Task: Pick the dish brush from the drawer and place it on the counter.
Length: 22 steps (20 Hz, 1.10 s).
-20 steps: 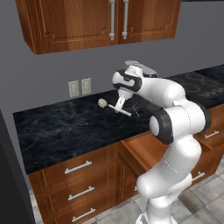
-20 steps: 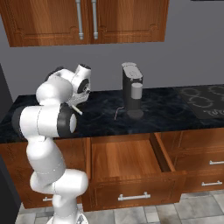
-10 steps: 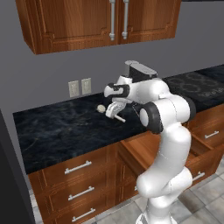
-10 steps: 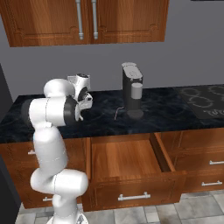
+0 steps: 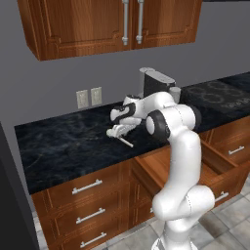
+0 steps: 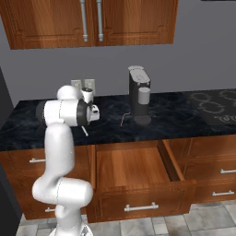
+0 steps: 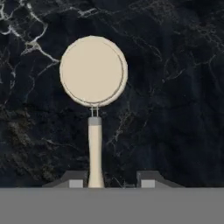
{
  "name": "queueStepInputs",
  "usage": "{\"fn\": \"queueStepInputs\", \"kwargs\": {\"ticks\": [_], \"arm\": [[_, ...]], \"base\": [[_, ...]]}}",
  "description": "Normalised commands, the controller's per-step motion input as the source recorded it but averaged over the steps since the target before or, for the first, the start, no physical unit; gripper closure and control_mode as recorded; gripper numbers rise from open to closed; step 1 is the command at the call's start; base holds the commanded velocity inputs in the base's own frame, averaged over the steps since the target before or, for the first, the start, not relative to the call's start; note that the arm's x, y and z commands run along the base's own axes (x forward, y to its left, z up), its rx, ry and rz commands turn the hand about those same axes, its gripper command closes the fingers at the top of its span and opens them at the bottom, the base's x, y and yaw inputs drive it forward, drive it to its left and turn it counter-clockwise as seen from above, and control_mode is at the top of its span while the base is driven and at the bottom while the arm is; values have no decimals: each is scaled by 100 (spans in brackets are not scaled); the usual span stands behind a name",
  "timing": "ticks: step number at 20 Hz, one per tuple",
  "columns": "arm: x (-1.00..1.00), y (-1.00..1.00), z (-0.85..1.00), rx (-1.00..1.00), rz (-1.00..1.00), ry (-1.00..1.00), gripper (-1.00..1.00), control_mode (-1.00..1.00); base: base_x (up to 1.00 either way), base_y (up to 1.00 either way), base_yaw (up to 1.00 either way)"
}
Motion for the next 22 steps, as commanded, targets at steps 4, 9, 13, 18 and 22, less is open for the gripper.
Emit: {"fn": "queueStepInputs", "kwargs": {"ticks": [4,9,13,18,22], "arm": [[13,0,-13,-4,-13,-8,-100,-100],[-66,0,52,8,-9,-14,-100,-100],[-98,0,62,12,-12,-12,-100,-100],[-100,0,36,5,-9,-21,-100,-100],[-100,2,55,0,-1,-21,-100,-100]], "base": [[0,0,0],[0,0,0],[0,0,0],[0,0,0],[0,0,0]]}}
